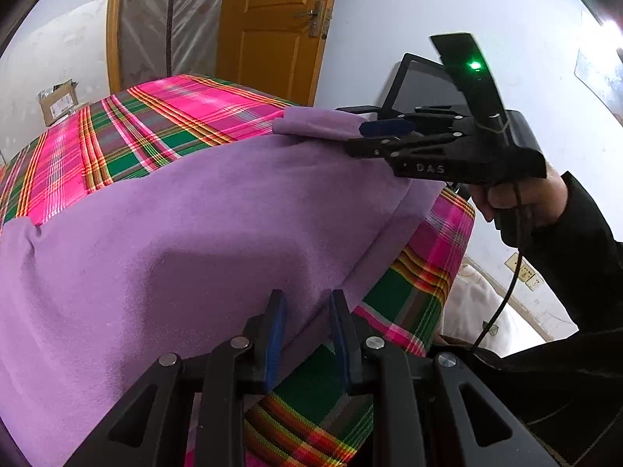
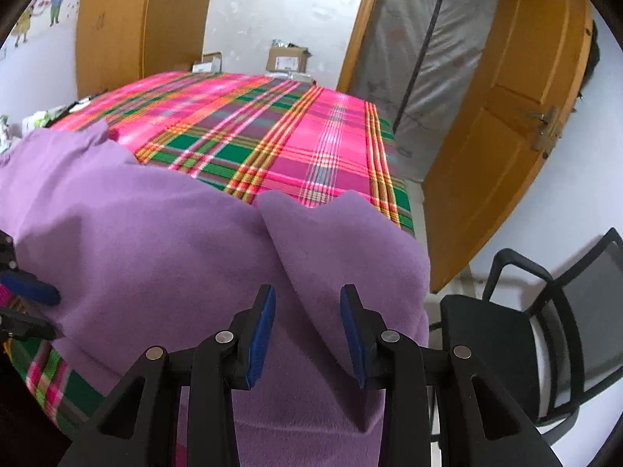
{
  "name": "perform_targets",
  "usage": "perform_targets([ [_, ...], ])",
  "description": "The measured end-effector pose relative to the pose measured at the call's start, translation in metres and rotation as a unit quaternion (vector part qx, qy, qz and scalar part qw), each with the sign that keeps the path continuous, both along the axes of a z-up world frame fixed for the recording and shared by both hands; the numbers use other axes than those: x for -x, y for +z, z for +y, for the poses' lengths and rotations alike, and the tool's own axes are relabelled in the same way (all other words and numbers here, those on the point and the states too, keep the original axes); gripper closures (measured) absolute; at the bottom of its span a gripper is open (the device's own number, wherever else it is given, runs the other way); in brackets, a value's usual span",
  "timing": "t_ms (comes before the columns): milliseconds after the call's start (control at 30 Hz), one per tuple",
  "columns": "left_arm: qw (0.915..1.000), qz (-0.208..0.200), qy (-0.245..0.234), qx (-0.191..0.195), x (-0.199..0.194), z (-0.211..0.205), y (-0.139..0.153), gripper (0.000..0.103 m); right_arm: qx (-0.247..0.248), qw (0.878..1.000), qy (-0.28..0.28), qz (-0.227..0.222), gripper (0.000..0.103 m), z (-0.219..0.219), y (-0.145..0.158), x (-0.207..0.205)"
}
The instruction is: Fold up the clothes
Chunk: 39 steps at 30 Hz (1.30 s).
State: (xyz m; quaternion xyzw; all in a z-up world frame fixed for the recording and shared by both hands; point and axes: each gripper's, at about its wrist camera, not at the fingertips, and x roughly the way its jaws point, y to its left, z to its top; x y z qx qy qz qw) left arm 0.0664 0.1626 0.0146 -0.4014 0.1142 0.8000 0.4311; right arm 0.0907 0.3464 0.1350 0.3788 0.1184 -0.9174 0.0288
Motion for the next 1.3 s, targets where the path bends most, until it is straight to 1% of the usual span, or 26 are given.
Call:
perform_targets([
  [67,1.0000,-0.002,0.002,0.000,0.001,0.001,0.000,0.080,0.017,1.000,-0.009,-0.001,0.094,0.006,0.001,0.003],
  [167,1.0000,-0.005,0.003,-0.002,0.002,0.001,-0.001,0.080,0.059,0.998,-0.035,0.014,0.095,0.023,0.008,0.002],
  [300,1.0000,-0.007,0.005,0.000,0.003,0.002,0.000,0.080,0.139,0.986,-0.086,0.040,0.096,0.060,0.020,-0.005],
  [333,0.9999,-0.008,0.007,0.000,0.004,0.002,0.000,0.080,0.162,0.980,-0.103,0.047,0.096,0.071,0.022,-0.008],
  [400,0.9999,-0.011,0.009,-0.001,0.005,0.001,0.000,0.080,0.217,0.964,-0.140,0.059,0.096,0.097,0.024,-0.016],
  [467,0.9998,-0.017,0.012,-0.003,0.007,0.000,0.000,0.082,0.280,0.942,-0.176,0.065,0.096,0.125,0.021,-0.026],
  [533,0.9997,-0.020,0.013,-0.005,0.008,-0.001,0.000,0.084,0.322,0.923,-0.201,0.063,0.096,0.145,0.015,-0.035],
  [567,0.9997,-0.021,0.013,-0.006,0.009,-0.001,0.000,0.084,0.319,0.924,-0.202,0.061,0.095,0.146,0.015,-0.037],
  [633,0.9997,-0.019,0.014,-0.004,0.008,-0.001,0.000,0.084,0.298,0.932,-0.197,0.059,0.091,0.142,0.017,-0.041],
  [667,0.9997,-0.019,0.015,-0.004,0.008,-0.001,0.000,0.084,0.281,0.940,-0.184,0.059,0.084,0.134,0.021,-0.042],
  [700,0.9997,-0.019,0.015,-0.005,0.008,0.000,0.000,0.084,0.254,0.952,-0.160,0.060,0.078,0.120,0.024,-0.041],
  [733,0.9997,-0.020,0.016,-0.006,0.008,0.000,0.000,0.084,0.224,0.964,-0.133,0.061,0.068,0.105,0.027,-0.040],
  [800,0.9995,-0.022,0.018,-0.009,0.009,-0.001,0.000,0.084,0.163,0.982,-0.078,0.064,0.066,0.074,0.032,-0.037],
  [833,0.9995,-0.024,0.019,-0.011,0.010,-0.001,0.000,0.084,0.137,0.987,-0.055,0.058,0.066,0.059,0.032,-0.032],
  [867,0.9994,-0.025,0.020,-0.012,0.010,-0.002,0.000,0.084,0.113,0.992,-0.033,0.050,0.066,0.045,0.029,-0.026],
  [900,0.9994,-0.026,0.020,-0.012,0.010,-0.002,0.000,0.084,0.100,0.994,-0.025,0.043,0.066,0.039,0.027,-0.021],
  [1100,0.9995,-0.025,0.019,-0.011,0.009,-0.001,0.000,0.084,0.048,0.999,-0.005,0.002,0.066,0.021,0.008,0.005],
  [1133,0.9994,-0.025,0.019,-0.012,0.009,-0.002,0.000,0.084,0.039,0.999,-0.001,-0.005,0.067,0.017,0.004,0.009],
  [1167,0.9994,-0.025,0.019,-0.012,0.009,-0.002,-0.001,0.084,0.030,0.999,0.002,-0.012,0.075,0.014,0.001,0.013],
  [1200,0.9994,-0.026,0.018,-0.013,0.009,-0.002,-0.001,0.084,0.021,1.000,0.006,-0.019,0.084,0.011,-0.002,0.017],
  [1233,0.9994,-0.026,0.018,-0.014,0.009,-0.002,-0.001,0.084,0.012,1.000,0.009,-0.026,0.101,0.008,-0.005,0.022],
  [1267,0.9994,-0.026,0.018,-0.014,0.010,-0.002,-0.001,0.084,0.018,1.000,0.004,-0.022,0.100,0.010,-0.004,0.021],
  [1300,0.9994,-0.026,0.018,-0.014,0.010,-0.002,-0.001,0.084,0.039,0.999,-0.010,-0.010,0.100,0.019,0.002,0.018],
])
